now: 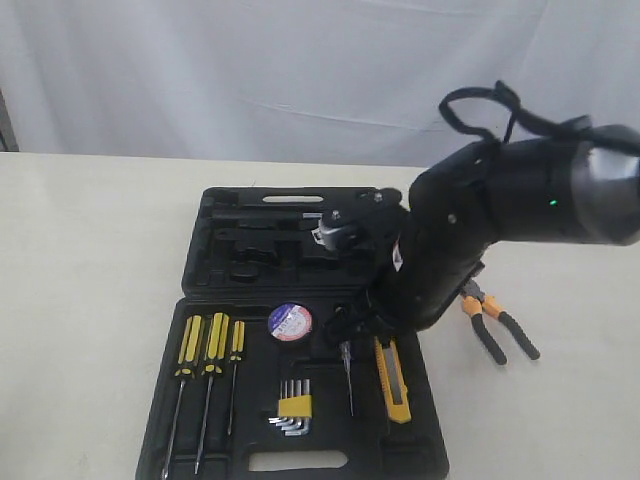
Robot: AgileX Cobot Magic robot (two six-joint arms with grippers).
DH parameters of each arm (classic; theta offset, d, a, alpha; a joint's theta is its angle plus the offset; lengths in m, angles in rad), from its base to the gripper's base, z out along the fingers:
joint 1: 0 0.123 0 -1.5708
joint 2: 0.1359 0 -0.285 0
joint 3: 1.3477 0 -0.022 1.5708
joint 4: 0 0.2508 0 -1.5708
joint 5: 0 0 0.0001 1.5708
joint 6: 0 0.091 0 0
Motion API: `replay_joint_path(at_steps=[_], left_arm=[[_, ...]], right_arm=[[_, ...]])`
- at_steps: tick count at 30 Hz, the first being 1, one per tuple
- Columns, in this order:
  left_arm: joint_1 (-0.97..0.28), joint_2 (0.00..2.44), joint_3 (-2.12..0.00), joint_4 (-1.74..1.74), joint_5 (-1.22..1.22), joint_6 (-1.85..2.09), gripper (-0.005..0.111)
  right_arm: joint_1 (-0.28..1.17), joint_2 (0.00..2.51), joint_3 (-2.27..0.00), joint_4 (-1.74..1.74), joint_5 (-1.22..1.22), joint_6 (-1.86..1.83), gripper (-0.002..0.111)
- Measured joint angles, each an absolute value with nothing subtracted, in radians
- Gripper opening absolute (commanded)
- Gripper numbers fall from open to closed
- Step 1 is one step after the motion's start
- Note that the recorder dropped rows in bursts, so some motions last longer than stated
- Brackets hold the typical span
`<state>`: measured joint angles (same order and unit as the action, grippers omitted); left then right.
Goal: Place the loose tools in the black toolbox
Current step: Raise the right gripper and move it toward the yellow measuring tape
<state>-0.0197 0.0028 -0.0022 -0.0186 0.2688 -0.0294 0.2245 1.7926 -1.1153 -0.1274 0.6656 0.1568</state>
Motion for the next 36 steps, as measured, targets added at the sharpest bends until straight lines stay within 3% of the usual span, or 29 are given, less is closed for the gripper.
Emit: replay_joint_path(at_steps=[6, 18, 29, 36], left_arm=[[-0.020, 0.003, -0.002, -0.019, 0.269, -0.029, 0.000], [-0.020, 0.003, -0.002, -0.019, 0.269, -0.029, 0.000], [-0.020, 0.003, -0.002, -0.019, 0.269, -0.029, 0.000], [-0.020, 0.003, -0.002, -0.019, 0.269, -0.029, 0.000]], right_arm=[[0.140, 1.656, -1.115, -0.084, 0.775, 0.155, -0.001], [-0.181, 1.463, -1.115, 0.000, 0.922, 0.104, -0.001], [-0.209, 1.447, -1.129, 0.055, 0.982, 0.097, -0.001], [-0.209, 1.655, -1.427, 0.062, 1.071, 0.105, -0.001]])
